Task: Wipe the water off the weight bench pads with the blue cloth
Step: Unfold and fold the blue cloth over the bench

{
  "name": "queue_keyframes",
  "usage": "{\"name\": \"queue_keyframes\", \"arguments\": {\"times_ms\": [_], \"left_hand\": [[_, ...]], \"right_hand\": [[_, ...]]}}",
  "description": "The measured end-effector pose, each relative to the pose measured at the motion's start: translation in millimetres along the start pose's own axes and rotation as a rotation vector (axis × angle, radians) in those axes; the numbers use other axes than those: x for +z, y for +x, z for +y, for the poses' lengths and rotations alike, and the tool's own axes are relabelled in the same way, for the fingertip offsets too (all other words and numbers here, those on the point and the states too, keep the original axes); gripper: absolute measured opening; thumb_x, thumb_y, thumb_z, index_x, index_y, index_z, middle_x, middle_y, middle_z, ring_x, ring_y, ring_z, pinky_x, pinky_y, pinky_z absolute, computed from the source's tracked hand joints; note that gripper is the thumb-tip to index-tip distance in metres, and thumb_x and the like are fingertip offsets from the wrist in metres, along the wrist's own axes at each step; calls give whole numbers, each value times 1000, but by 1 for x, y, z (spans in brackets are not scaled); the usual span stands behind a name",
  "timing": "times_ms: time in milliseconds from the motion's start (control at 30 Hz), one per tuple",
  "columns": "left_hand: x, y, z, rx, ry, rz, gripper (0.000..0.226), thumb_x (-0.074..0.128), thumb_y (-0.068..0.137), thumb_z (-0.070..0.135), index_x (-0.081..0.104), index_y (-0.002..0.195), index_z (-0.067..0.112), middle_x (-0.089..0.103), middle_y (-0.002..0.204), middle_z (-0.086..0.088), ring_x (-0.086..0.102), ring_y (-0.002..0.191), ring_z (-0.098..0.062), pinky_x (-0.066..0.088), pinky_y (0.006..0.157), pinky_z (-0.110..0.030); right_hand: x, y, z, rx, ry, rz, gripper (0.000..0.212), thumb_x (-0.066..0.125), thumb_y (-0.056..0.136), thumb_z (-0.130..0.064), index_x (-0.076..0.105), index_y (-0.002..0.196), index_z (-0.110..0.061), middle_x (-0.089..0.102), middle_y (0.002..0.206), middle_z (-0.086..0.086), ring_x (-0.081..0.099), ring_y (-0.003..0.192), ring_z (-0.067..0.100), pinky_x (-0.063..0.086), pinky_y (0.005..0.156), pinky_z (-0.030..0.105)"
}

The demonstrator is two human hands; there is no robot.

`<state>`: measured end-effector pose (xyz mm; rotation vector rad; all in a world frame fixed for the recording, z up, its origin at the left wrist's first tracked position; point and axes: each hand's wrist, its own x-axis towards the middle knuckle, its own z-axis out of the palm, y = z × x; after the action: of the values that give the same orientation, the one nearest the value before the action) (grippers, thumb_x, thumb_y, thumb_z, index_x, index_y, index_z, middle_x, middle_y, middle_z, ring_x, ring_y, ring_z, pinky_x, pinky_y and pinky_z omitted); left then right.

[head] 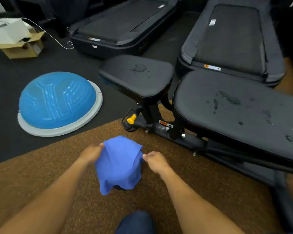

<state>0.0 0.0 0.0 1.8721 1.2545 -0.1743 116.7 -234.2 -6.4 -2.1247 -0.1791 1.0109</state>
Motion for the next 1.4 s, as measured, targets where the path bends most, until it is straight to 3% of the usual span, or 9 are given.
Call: {"name": "queue_keyframes", "arguments": {"times_ms": [200, 433, 633, 800, 933, 1000, 1100, 1267, 1400], "left_hand": [[1, 13, -10, -341, -257, -276, 61, 37, 94, 73, 56, 134, 32, 61, 140, -5, 60, 120, -35, 42, 99, -51], [-1, 27, 5, -346, -254, -277, 45, 42, 98, 61, 68, 103, 25, 72, 103, 1, 65, 93, -23, 45, 75, -34], [-14, 63, 10, -75, 66, -105, 42, 61, 99, 24, 61, 62, 4, 57, 60, -15, 48, 59, -22, 31, 56, -33], [-30, 72, 19, 130, 189, -140, 23, 65, 97, 19, 70, 82, 2, 73, 82, -19, 63, 73, -25, 52, 77, -48], [-40, 40, 62, 400, 729, -262, 7, 68, 92, 25, 64, 97, 22, 69, 97, -2, 63, 89, -19, 47, 75, -33], [-40, 13, 100, 628, 612, -299, 38, 75, 85, 28, 56, 116, 37, 58, 120, 9, 61, 111, -12, 45, 86, -27], [-39, -33, 164, 882, 289, -731, 65, 82, 79, 21, 57, 135, 39, 50, 143, 23, 48, 131, 4, 42, 103, -22], [-52, -70, 240, 941, 163, -926, 36, 87, 74, 6, 75, 96, 32, 76, 99, 4, 72, 94, -10, 56, 82, -29], [-59, -82, 265, 1016, 105, -972, 24, 90, 69, 29, 74, 85, 23, 71, 83, 5, 65, 79, -9, 52, 71, -30]], "right_hand": [[20, 30, -18, 220, 257, -38, 50, 46, 105, -40, 47, 144, -8, 51, 147, 11, 48, 134, 31, 42, 107, 44], [36, 50, -7, 392, 493, -72, 31, 52, 103, -38, 66, 120, -15, 70, 107, 4, 64, 87, 20, 49, 63, 32], [37, 58, 3, 196, 210, 101, 40, 64, 96, -18, 53, 57, -16, 54, 55, -6, 51, 58, 11, 41, 57, 28], [3, 33, -19, 53, 318, 162, 25, 60, 99, -23, 61, 74, -18, 53, 64, -8, 48, 58, -2, 40, 61, 22], [-31, -3, -58, -199, 209, 37, 26, 60, 98, -28, 54, 73, -28, 50, 67, -9, 43, 57, -1, 37, 60, 28], [-44, -23, -81, -296, 123, -55, 22, 60, 97, -29, 55, 76, -32, 53, 70, -8, 46, 62, 5, 38, 61, 30], [-71, -56, -124, -463, 89, -85, 10, 62, 96, -21, 67, 88, -25, 56, 69, -13, 48, 62, -1, 41, 64, 24], [-121, -101, -166, -573, 69, -3, 5, 66, 94, -19, 69, 96, -22, 67, 86, -4, 56, 78, 6, 50, 79, 34], [-164, -125, -176, -540, -15, 64, 11, 76, 89, -25, 67, 90, -18, 50, 57, -14, 42, 54, 2, 36, 57, 23]]}}
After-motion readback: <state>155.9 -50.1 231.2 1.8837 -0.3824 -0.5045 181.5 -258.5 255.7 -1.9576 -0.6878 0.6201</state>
